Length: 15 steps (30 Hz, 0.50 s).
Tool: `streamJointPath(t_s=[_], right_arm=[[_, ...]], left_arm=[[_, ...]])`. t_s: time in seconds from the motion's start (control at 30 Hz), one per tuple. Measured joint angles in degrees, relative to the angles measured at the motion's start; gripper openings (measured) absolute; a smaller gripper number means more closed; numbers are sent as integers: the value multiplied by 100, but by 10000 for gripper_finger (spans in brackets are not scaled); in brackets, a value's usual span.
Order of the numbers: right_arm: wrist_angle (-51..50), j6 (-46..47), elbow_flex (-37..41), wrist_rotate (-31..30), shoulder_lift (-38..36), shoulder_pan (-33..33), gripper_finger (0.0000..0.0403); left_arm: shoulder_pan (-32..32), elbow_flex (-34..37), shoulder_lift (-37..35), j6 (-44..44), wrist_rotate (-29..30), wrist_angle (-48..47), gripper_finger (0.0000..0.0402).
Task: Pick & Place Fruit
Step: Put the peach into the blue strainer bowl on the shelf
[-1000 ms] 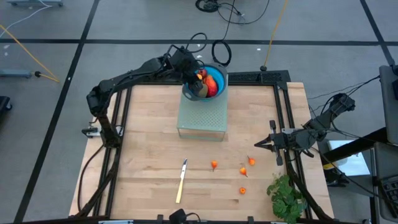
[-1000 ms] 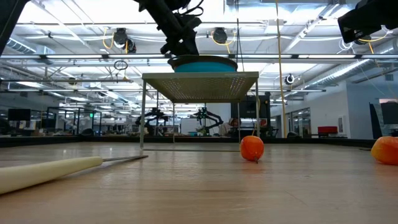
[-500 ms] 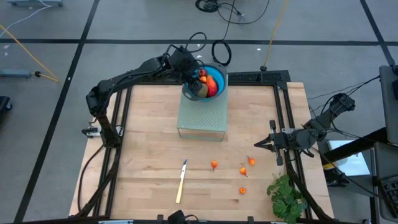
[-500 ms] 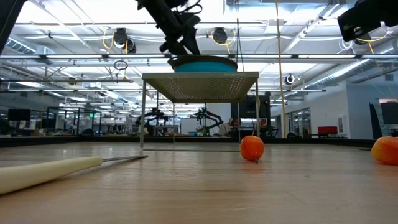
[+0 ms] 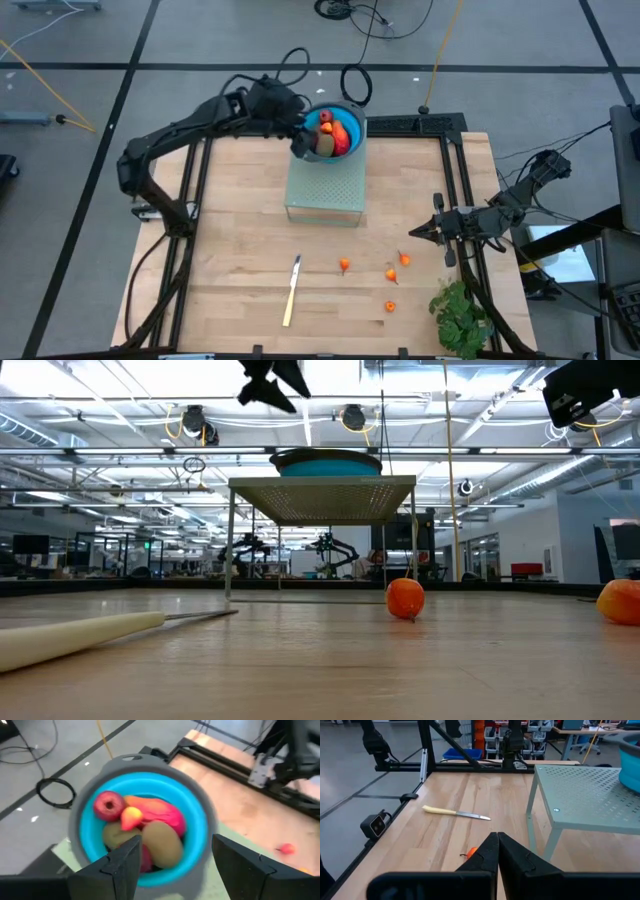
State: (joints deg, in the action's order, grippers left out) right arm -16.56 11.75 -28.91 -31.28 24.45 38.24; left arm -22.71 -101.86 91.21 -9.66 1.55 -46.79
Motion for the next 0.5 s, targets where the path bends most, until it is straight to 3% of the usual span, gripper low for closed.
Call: streamJointPath(t_s=[0.5], right_arm=[[-1, 544, 0, 5, -1, 0, 0]], left_arm=[[1097, 0, -351, -1294, -21, -1049, 241]])
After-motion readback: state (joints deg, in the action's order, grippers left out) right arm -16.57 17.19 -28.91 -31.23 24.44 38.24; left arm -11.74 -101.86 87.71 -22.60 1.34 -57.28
